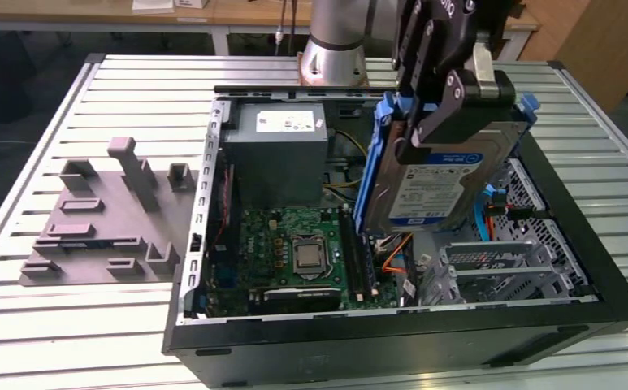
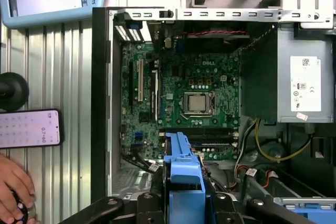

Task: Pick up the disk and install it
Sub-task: 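Insert the disk into the insertion slot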

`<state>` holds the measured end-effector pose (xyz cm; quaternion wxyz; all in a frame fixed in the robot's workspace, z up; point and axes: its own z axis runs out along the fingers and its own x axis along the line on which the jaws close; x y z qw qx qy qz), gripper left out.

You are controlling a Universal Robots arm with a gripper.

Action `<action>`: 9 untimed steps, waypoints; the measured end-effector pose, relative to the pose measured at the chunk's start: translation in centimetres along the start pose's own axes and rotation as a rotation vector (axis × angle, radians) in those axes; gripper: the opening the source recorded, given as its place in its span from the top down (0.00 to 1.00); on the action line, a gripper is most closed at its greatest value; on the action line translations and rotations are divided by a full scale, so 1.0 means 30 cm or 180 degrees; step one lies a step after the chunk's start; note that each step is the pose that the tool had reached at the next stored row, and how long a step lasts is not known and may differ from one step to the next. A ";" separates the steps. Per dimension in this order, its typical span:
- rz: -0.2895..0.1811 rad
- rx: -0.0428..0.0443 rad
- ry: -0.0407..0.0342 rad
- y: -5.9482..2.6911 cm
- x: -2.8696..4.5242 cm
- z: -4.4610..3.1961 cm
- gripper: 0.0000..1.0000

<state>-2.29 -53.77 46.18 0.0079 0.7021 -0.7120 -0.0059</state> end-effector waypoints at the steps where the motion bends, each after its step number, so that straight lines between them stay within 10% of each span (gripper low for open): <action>1: 0.0000 0.0000 0.0000 -0.001 0.008 0.000 0.64; 9: 0.0000 -0.0001 0.0000 -0.038 0.058 0.002 0.64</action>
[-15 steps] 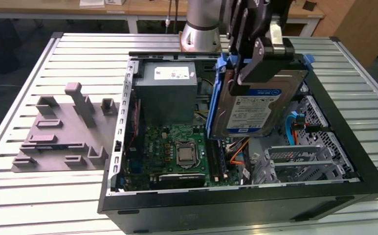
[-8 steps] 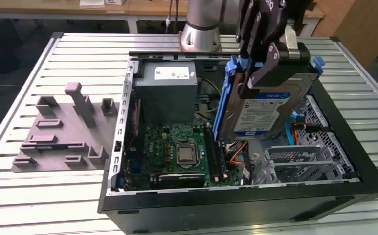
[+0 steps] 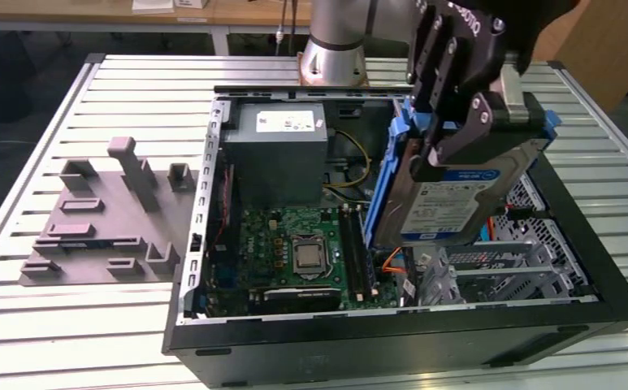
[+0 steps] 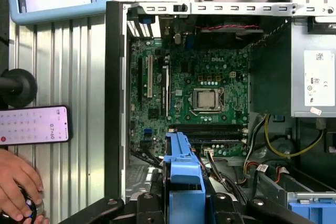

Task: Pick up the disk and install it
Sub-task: 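Insert the disk into the insertion slot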

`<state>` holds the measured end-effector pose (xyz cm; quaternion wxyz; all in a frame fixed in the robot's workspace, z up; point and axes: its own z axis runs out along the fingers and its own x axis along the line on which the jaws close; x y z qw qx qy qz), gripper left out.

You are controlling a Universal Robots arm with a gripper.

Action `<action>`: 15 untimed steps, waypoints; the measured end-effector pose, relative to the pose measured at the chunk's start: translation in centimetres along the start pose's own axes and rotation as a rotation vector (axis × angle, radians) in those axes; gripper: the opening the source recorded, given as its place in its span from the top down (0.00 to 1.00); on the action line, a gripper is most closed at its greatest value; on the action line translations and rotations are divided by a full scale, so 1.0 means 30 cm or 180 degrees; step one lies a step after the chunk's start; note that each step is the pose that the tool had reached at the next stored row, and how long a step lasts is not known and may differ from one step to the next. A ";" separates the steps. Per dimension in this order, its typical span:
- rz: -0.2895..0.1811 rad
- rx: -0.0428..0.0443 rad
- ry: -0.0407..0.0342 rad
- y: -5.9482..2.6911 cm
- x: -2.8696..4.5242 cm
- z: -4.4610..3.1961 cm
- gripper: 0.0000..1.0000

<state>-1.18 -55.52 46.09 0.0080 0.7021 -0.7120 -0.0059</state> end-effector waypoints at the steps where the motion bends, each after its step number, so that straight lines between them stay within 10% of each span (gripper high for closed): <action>1: 0.0000 -0.0001 0.0000 -0.012 0.003 0.000 0.64; 15: 0.0000 -0.0006 -0.0001 -0.157 0.037 0.013 0.64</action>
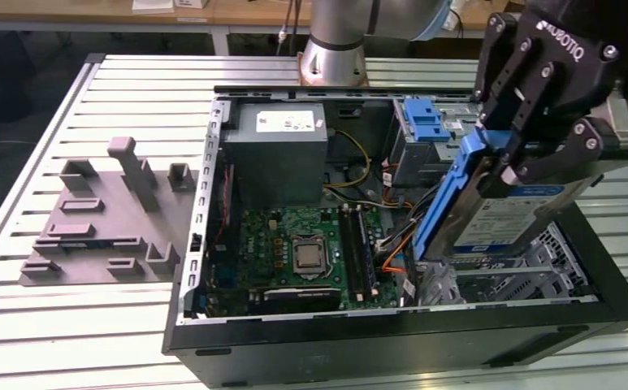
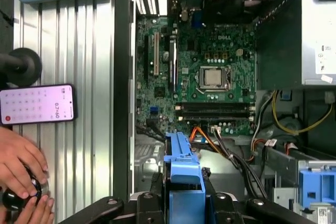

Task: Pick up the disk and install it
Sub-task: 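Insert the disk into the insertion slot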

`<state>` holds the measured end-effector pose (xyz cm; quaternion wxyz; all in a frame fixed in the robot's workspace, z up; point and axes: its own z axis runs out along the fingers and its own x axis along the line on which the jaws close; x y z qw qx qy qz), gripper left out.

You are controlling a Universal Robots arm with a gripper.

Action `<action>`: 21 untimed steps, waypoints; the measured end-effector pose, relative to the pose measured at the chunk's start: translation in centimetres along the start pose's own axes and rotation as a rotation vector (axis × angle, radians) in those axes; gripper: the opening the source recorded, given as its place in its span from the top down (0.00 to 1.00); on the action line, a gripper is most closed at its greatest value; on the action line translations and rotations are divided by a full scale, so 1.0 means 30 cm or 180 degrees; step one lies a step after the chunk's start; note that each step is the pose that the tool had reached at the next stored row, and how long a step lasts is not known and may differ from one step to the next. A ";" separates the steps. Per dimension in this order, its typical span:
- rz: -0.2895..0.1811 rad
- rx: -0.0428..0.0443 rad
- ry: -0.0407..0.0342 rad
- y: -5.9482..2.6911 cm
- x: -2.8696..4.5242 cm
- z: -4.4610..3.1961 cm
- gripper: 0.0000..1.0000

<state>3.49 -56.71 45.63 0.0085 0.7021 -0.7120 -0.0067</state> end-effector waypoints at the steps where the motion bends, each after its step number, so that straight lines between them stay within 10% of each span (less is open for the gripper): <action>1: 0.0000 -0.0001 0.0001 -0.013 0.000 0.001 0.64; 7: 0.0000 -0.0005 0.0001 -0.068 -0.001 0.005 0.64; 21: 0.0000 -0.0005 0.0000 -0.086 -0.001 0.011 0.64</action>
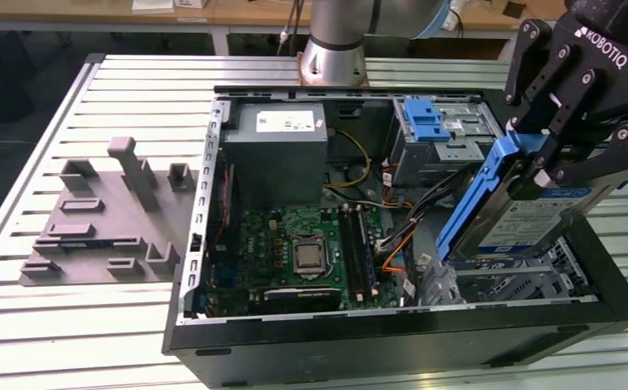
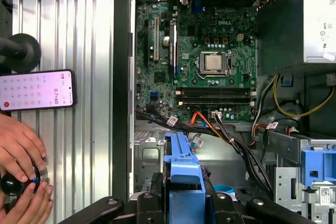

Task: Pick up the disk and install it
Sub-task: 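Insert the disk into the insertion slot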

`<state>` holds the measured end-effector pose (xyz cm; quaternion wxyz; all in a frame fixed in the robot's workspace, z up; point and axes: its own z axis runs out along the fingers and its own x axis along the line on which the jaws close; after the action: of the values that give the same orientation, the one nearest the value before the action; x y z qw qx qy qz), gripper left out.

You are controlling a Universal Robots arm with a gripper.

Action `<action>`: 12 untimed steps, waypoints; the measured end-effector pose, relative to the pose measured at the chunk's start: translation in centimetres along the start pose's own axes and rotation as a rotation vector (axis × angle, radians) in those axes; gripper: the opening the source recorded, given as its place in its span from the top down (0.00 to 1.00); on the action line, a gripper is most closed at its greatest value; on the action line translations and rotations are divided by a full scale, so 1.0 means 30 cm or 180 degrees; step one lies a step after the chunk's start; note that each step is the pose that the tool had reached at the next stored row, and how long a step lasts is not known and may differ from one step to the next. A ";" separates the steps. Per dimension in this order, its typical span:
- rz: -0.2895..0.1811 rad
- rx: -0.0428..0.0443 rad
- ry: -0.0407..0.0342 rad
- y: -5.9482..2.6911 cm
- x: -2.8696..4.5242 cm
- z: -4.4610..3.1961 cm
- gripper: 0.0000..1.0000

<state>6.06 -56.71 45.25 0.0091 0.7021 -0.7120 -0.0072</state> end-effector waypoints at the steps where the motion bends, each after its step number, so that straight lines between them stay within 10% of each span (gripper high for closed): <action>1: 0.0000 0.0000 0.0000 0.000 0.000 0.000 0.64; 12: 0.0000 0.0000 0.0000 -0.034 0.000 0.011 0.64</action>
<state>7.07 -56.72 44.90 0.0091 0.7021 -0.7120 -0.0073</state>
